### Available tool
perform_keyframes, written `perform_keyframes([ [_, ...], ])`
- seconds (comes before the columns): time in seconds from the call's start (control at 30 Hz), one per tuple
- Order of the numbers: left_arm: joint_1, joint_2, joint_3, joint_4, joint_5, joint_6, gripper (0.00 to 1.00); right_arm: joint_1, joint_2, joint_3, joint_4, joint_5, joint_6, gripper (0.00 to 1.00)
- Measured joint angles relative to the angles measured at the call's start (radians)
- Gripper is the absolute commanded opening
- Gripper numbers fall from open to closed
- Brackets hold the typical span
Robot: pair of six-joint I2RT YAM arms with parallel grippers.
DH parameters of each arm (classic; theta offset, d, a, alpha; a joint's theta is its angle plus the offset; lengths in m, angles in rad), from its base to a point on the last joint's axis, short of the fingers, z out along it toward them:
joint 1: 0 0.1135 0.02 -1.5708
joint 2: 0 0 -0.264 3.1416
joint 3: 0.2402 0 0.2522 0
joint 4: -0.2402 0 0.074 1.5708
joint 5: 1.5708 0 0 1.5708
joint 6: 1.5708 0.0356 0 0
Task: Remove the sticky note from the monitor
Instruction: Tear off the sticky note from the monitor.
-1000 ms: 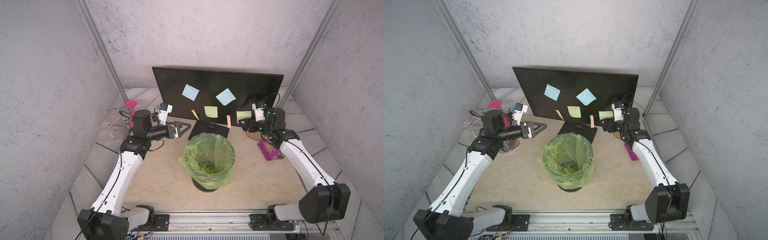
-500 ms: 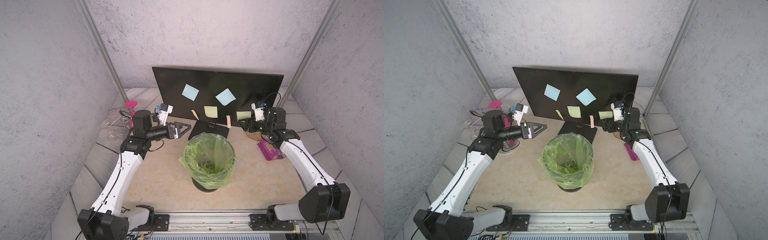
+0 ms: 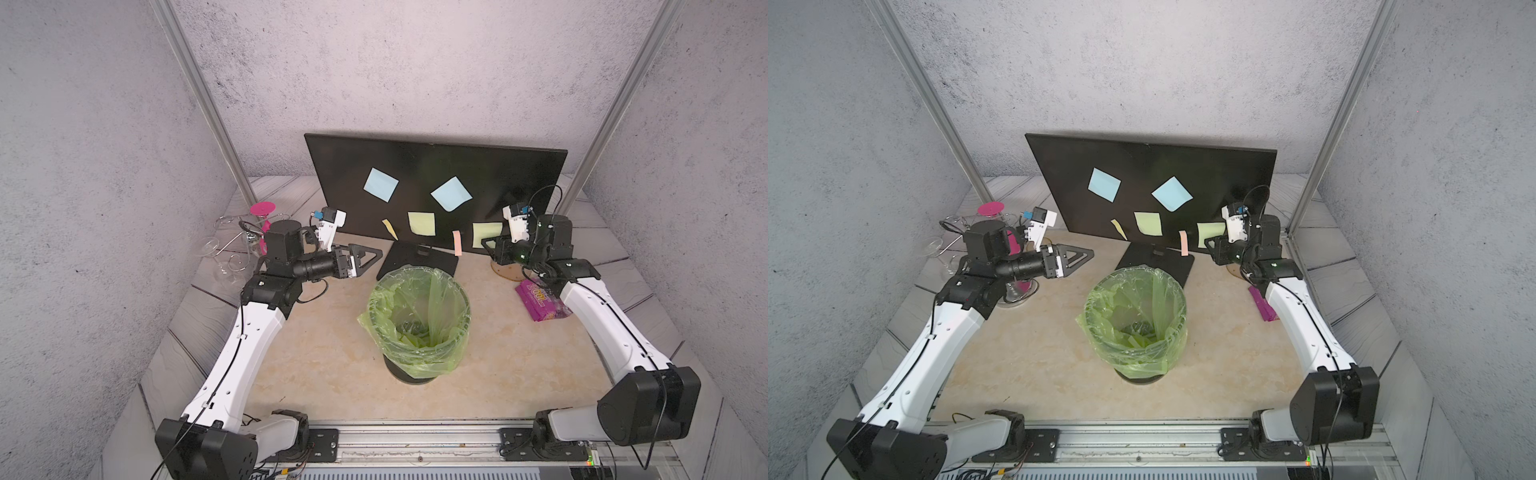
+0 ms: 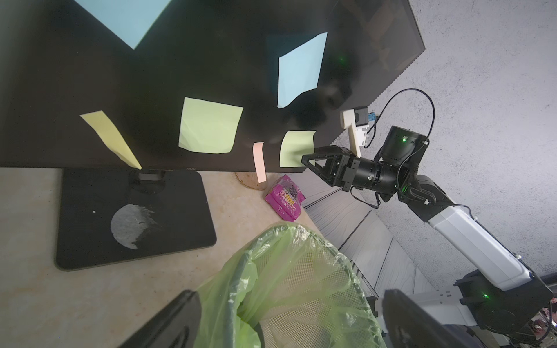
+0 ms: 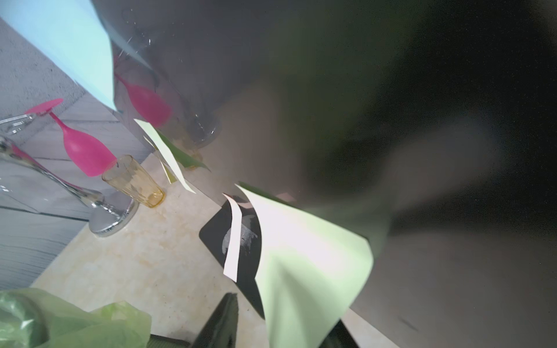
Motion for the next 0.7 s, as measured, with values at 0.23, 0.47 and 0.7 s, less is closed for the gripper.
perform_keyframes([
  [0.23,0.0,0.0,0.0,0.0,0.001,0.0,1.0,-0.002,0.0,0.002,-0.01,-0.006,0.009,0.0],
  [0.47,0.0,0.0,0.0,0.0,0.001,-0.001,1.0,-0.005,-0.015,0.002,-0.024,-0.053,0.006,0.0],
  [0.7,0.0,0.0,0.0,0.0,0.001,-0.001,1.0,0.007,-0.14,-0.025,-0.039,-0.152,0.007,0.0],
])
